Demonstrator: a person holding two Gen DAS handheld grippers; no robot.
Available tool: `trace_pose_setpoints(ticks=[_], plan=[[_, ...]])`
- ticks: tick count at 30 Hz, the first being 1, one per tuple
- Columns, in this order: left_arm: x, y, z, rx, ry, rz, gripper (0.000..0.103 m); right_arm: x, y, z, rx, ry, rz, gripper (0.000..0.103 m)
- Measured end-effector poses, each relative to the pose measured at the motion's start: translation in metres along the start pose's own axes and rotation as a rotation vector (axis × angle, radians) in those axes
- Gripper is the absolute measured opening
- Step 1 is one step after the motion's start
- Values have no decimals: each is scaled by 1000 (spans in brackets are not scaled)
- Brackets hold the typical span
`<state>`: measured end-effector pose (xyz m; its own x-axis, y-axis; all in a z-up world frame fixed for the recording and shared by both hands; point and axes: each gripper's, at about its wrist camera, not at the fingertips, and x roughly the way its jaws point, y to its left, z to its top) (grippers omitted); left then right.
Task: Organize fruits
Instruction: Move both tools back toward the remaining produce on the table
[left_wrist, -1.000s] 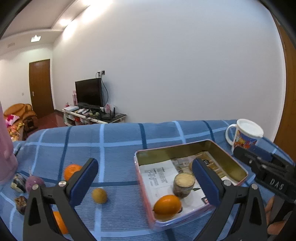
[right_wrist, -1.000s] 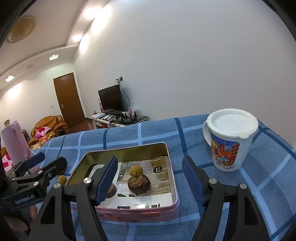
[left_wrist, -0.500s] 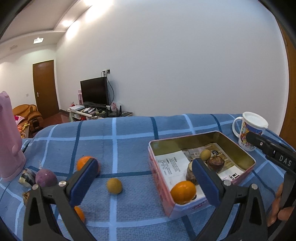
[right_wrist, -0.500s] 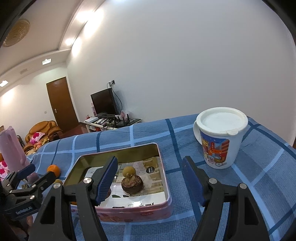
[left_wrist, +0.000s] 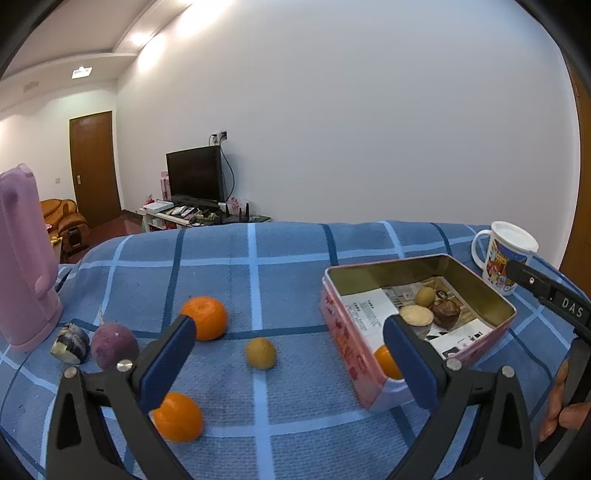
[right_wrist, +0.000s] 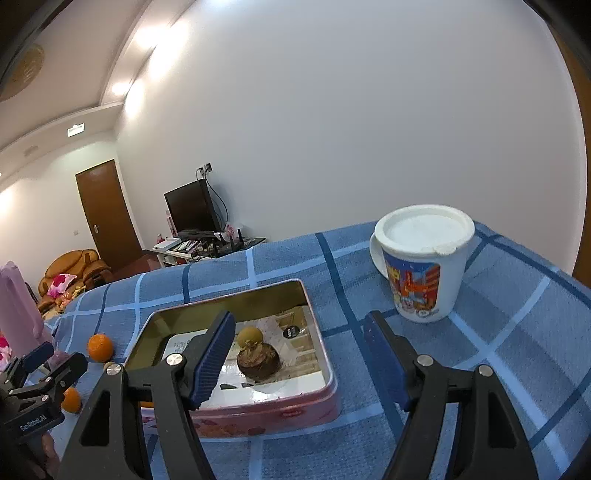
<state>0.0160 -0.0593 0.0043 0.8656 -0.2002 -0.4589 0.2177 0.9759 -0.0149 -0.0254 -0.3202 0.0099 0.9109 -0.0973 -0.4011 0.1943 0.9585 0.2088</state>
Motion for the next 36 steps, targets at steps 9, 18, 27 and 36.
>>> trace_pose_setpoints(ticks=[9, 18, 27, 36], plan=[[-8, 16, -4, -1, 3, -2, 103, -9, 15, -8, -6, -3, -4, 74], [-16, 42, -9, -10, 10, 7, 103, -20, 49, -18, -66, -18, 9, 74], [-23, 84, -14, -52, 28, 26, 103, -23, 81, -30, -77, 10, 50, 74], [-28, 119, -21, -36, 62, 47, 103, -21, 126, -41, -143, 38, 94, 74]])
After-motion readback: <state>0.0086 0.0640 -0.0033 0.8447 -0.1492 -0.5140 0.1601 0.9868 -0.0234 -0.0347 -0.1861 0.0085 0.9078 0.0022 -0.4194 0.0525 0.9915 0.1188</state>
